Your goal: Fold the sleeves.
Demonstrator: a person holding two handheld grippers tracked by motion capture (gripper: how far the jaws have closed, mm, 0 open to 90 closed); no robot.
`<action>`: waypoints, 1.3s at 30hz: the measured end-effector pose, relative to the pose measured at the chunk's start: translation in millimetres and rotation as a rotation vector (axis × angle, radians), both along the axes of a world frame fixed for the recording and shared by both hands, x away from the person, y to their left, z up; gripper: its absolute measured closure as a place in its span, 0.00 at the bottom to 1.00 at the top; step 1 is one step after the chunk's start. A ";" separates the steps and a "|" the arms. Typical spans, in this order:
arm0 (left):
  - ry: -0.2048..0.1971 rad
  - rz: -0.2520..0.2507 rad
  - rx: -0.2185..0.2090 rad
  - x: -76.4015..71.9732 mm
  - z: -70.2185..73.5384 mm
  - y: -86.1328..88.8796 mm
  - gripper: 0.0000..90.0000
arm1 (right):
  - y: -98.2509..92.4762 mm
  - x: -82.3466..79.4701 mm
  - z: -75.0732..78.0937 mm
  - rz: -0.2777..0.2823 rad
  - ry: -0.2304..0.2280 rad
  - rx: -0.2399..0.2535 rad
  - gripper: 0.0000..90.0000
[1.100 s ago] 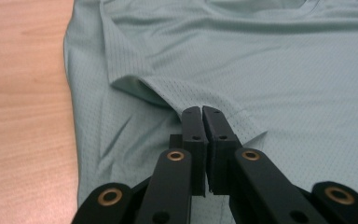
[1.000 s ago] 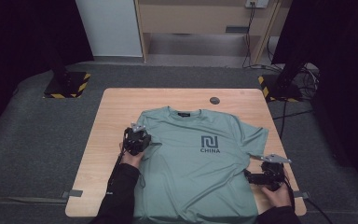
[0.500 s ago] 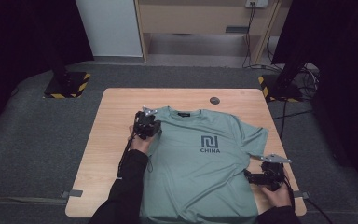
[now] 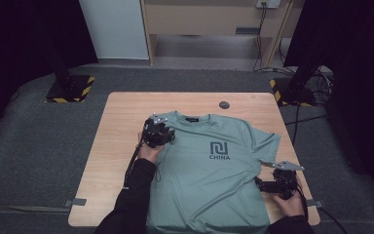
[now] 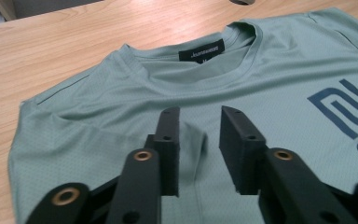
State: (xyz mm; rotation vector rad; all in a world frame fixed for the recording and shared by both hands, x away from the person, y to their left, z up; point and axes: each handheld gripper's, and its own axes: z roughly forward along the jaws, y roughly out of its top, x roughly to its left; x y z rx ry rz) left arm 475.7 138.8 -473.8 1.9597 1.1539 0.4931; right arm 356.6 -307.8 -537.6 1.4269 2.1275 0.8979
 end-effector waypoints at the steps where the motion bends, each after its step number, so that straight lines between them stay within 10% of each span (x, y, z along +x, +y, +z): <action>1: 0.000 -0.003 -0.003 -1.5 0.1 2.0 0.73 | 0.0 0.0 0.0 0.000 0.000 0.000 0.02; 17: 0.025 -0.006 -0.041 -39.9 3.2 42.1 0.51 | 0.3 -1.1 0.2 0.004 -0.009 -0.002 0.05; 39: 0.060 0.170 0.030 -108.6 -26.4 90.6 0.27 | -0.2 -7.4 2.2 0.000 0.003 0.001 0.07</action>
